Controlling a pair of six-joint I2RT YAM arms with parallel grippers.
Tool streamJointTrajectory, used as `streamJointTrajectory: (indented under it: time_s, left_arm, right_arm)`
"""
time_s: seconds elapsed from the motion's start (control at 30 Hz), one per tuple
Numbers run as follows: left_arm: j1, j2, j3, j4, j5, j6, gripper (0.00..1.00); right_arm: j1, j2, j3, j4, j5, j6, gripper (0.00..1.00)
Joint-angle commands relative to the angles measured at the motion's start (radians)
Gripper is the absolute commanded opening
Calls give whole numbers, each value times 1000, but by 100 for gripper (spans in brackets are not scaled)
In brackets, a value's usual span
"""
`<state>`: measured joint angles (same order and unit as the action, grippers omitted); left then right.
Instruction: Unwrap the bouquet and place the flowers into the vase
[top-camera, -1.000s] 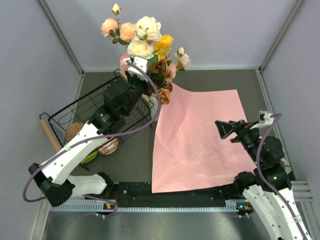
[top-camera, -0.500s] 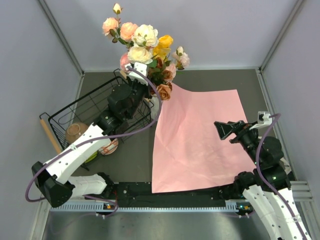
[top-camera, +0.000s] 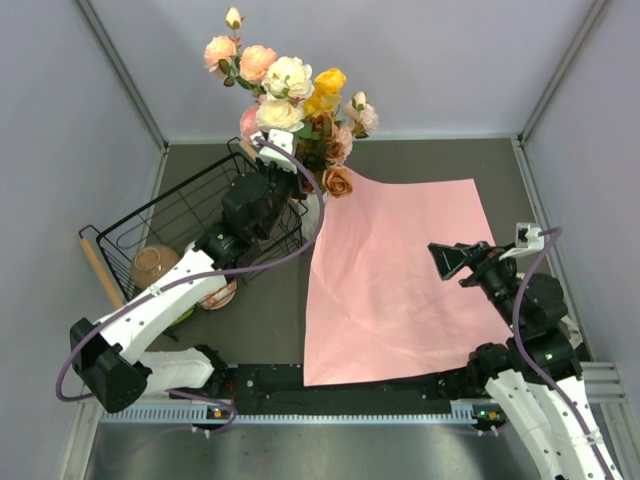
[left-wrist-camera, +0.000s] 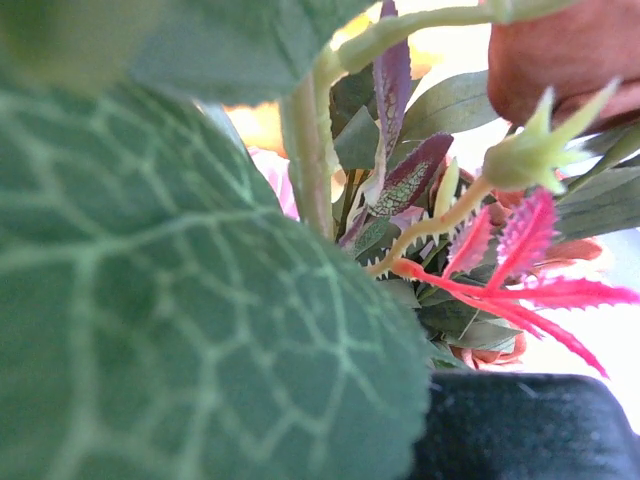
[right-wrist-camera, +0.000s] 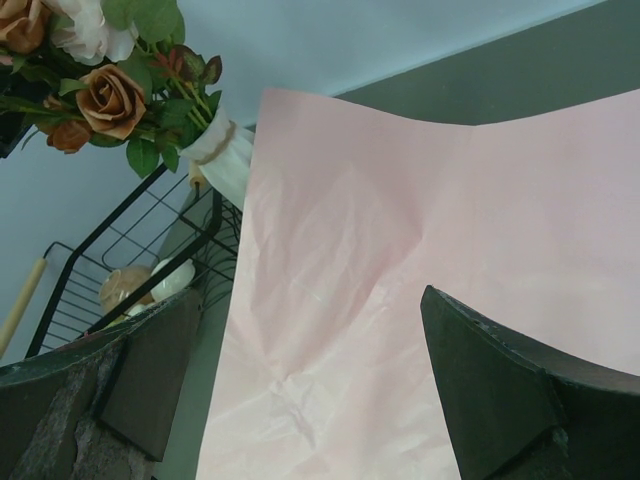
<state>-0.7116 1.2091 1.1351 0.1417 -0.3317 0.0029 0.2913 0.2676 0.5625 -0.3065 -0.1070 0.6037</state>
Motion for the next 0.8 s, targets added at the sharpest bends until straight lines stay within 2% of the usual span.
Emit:
streamJointTrajectory:
  time_s: [0.0,0.13,0.17,0.2,0.3,0.33,0.37,0.6,0.77]
  left_arm:
    - [1,-2,-37,-63,19,-50,0]
    - [1,-25,-8,-117,13,-67,1]
    - [1,-32,2,-125,10,-70,4]
    - [1,-45,5,-139,2,-76,12]
    - [1,-74,12,-164,3,-84,25]
    - [1,-80,12,-174,6,-87,36]
    - [1,-88,18,-178,10,-90,41]
    - [1,-94,57,-241,-1,-103,63]
    - [0,-105,83,-277,2,-113,72]
  right_arm:
    - [-4,-21,-1,26,-10,4,93]
    - [-4,-19,-3,26,-10,4,93]
    - [-4,-18,-3,26,-10,5,93]
    - [-4,-18,-3,26,-8,5,93]
    - [-3,-13,-3,27,-8,7,93]
    - [-3,-13,-3,27,-10,7,93]
    - [-3,-8,-3,26,-10,8,93]
    - [-3,-10,0,29,-13,8,93]
    - [-3,-8,4,29,-16,10,93]
